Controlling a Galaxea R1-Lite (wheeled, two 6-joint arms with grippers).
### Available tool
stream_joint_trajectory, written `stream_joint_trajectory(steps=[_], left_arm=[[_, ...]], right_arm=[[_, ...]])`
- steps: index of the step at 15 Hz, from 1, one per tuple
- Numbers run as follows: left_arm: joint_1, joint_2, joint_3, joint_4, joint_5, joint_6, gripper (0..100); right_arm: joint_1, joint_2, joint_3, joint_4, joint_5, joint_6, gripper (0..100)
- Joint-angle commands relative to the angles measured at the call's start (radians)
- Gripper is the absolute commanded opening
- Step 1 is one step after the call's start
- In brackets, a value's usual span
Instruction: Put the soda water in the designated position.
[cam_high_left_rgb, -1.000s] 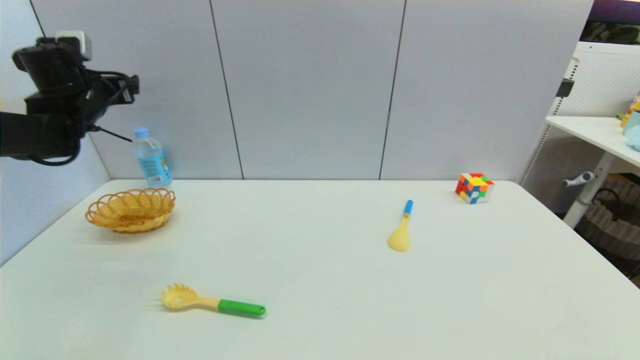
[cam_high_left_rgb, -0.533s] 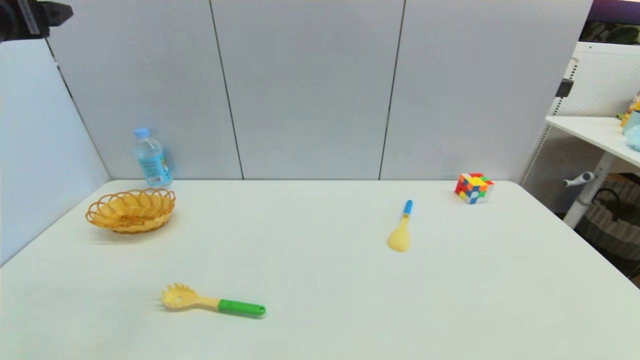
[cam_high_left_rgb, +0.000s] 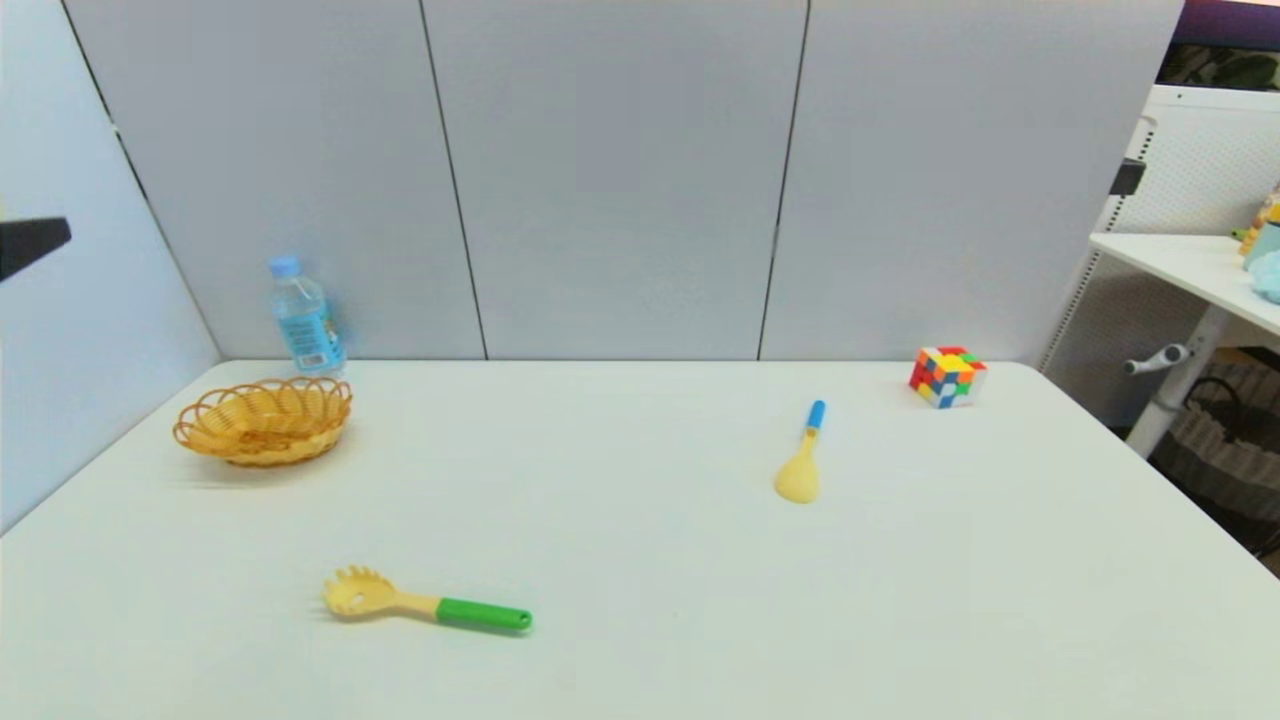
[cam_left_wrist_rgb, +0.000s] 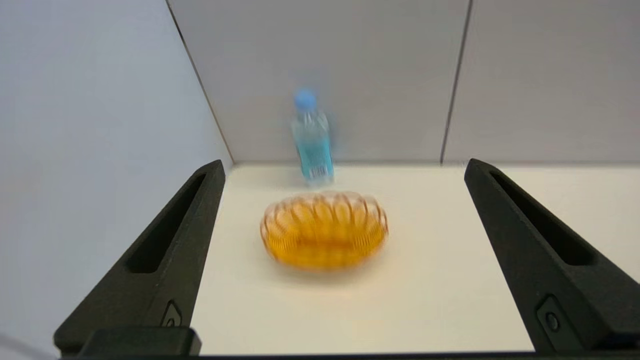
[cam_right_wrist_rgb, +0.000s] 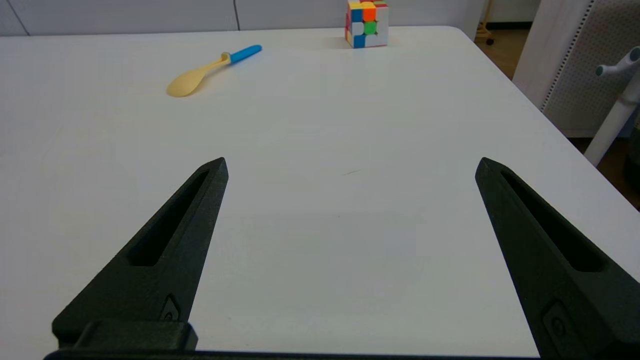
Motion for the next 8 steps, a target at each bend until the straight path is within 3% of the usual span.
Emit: stream_joint_trajectory(steps=[1,5,8], left_arm=[[-0.006,-0.268,0.298,-0.021,-0.062,0.048,100],[-0.076,-0.381,0.525,-0.118,-0.039,0.025,100],[-0.158,-0.493,0.667,-0.119,0.072,0.008,100]], right_arm=[[0.0,0.001,0.002,0.0,0.0,0.0,100],[0.0,0.001,0.002,0.0,0.0,0.0,100],[0.0,0.001,0.002,0.0,0.0,0.0,100]])
